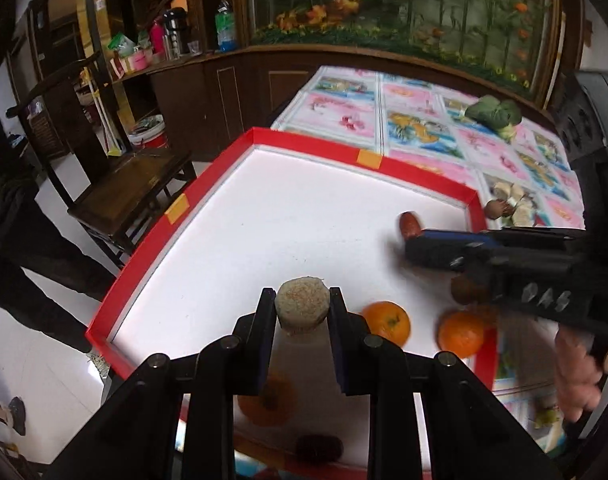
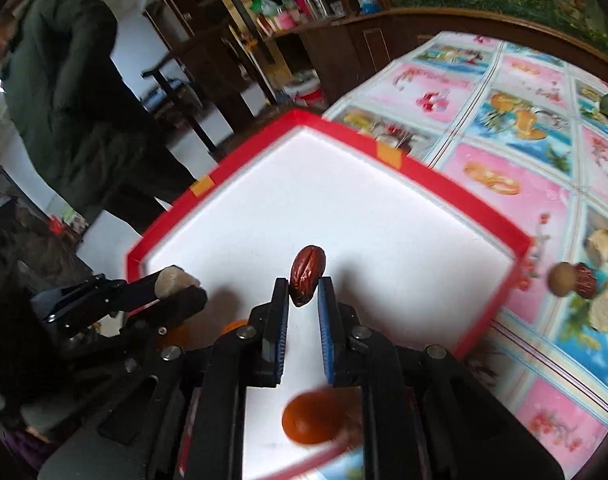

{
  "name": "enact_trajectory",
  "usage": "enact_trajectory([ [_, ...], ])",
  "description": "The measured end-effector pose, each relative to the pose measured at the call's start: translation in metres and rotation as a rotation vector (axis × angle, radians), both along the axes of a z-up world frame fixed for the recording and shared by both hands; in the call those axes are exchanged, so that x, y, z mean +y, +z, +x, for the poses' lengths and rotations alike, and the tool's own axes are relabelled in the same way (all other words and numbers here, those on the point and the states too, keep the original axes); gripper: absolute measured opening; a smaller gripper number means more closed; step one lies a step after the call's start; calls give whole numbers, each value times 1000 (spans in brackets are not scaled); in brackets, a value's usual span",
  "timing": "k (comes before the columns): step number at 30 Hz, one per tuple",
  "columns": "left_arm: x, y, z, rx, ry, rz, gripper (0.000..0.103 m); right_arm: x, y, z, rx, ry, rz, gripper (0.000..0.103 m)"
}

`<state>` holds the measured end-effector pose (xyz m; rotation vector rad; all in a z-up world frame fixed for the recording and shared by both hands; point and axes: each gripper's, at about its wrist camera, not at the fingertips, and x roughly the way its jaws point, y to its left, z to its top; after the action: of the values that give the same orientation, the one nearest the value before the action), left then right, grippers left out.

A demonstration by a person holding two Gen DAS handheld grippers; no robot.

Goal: Organize fruits
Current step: 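Carry the date and snack into the red tray and open both tools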

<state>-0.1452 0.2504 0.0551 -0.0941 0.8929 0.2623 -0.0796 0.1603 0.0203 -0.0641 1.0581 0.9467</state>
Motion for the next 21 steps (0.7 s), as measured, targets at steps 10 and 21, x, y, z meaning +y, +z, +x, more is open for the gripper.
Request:
enact_trajectory([
  [10,14,-21,17,106,59,-18,32,5,-14,1,-11,29,-85,18],
  [21,-42,17,15,4,-31,25,46,-107,27,31,-34,-83,44,18],
])
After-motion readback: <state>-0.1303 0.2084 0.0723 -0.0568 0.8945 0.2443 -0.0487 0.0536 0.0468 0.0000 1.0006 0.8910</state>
